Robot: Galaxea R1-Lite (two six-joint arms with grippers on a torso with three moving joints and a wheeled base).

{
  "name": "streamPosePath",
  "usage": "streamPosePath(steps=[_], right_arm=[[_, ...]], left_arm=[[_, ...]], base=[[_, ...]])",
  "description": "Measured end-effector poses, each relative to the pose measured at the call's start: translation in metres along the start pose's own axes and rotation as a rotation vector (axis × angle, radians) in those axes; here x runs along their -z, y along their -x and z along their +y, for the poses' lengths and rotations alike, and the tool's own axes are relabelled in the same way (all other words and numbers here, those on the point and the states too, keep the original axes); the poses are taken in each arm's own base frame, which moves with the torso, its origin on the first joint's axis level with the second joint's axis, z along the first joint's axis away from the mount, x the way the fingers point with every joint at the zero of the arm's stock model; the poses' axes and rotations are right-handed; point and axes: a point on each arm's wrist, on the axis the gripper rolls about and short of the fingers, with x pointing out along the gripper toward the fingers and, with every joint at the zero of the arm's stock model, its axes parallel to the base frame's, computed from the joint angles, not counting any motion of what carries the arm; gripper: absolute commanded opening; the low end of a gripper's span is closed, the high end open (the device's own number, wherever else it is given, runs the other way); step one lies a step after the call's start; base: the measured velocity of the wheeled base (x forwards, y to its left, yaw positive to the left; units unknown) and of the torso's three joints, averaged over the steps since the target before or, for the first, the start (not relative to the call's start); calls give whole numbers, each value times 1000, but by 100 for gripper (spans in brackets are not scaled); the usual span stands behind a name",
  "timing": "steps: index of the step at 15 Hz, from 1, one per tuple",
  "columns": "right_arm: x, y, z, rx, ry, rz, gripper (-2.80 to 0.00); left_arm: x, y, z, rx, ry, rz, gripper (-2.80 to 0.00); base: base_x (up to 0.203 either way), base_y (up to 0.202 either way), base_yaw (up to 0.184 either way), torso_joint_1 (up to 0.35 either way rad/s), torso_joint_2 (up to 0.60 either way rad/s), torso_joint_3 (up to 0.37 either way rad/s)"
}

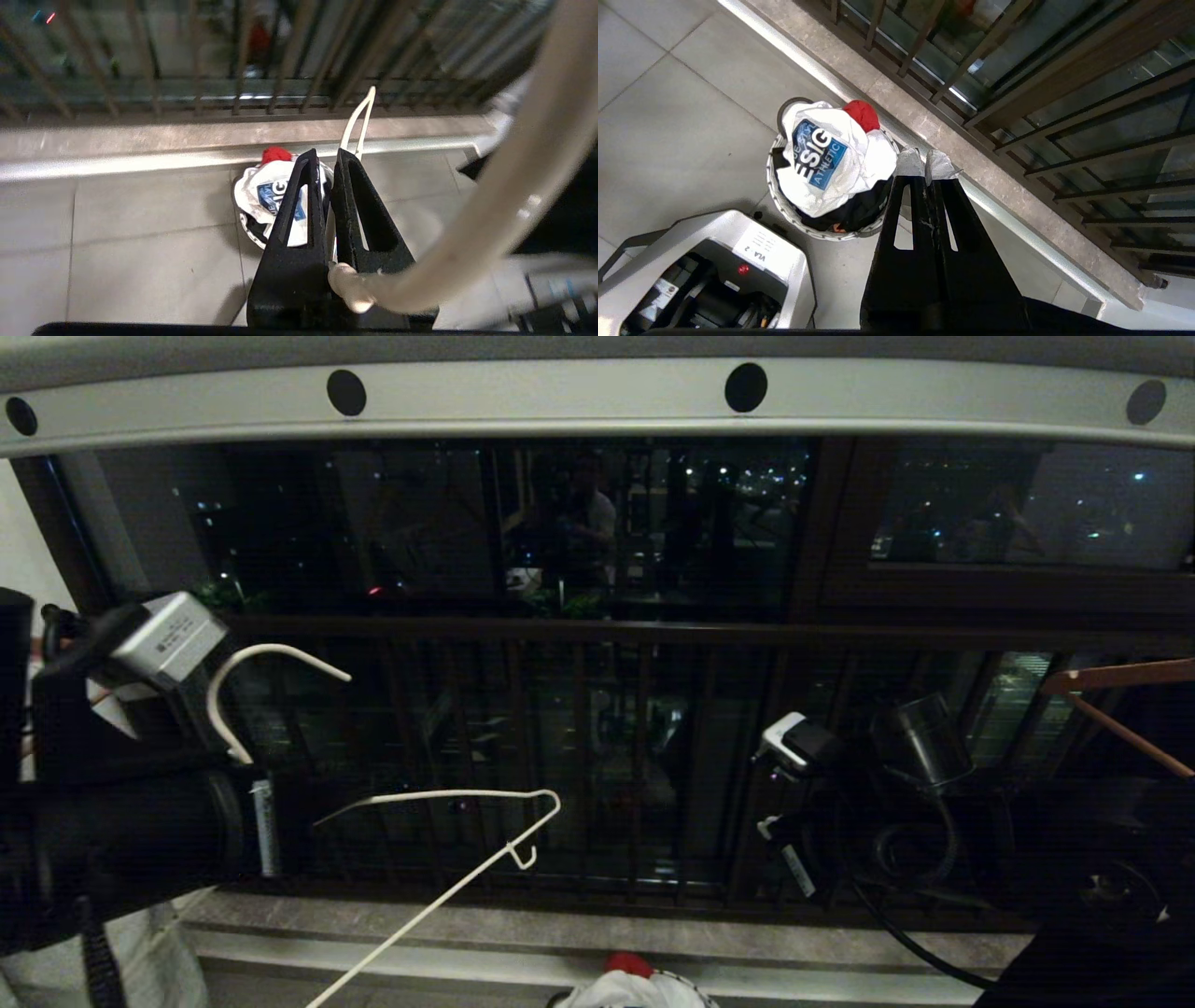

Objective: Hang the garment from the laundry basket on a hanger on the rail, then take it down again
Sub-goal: Hang the clothes rack on the clothesline

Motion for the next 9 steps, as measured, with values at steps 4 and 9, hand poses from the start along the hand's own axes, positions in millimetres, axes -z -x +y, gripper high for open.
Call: streamPosePath(steps=[4,9], right_arm=[[3,-2,15,-30,34,12,-280],[4,-3,17,-33,38,18,-280]], left_arm=[[-23,32,-7,57,-62,-121,-280],[-57,37,-18,20,-89,-236,-280]], base=[[0,0,0,0,0,0],[0,0,0,0,0,0]])
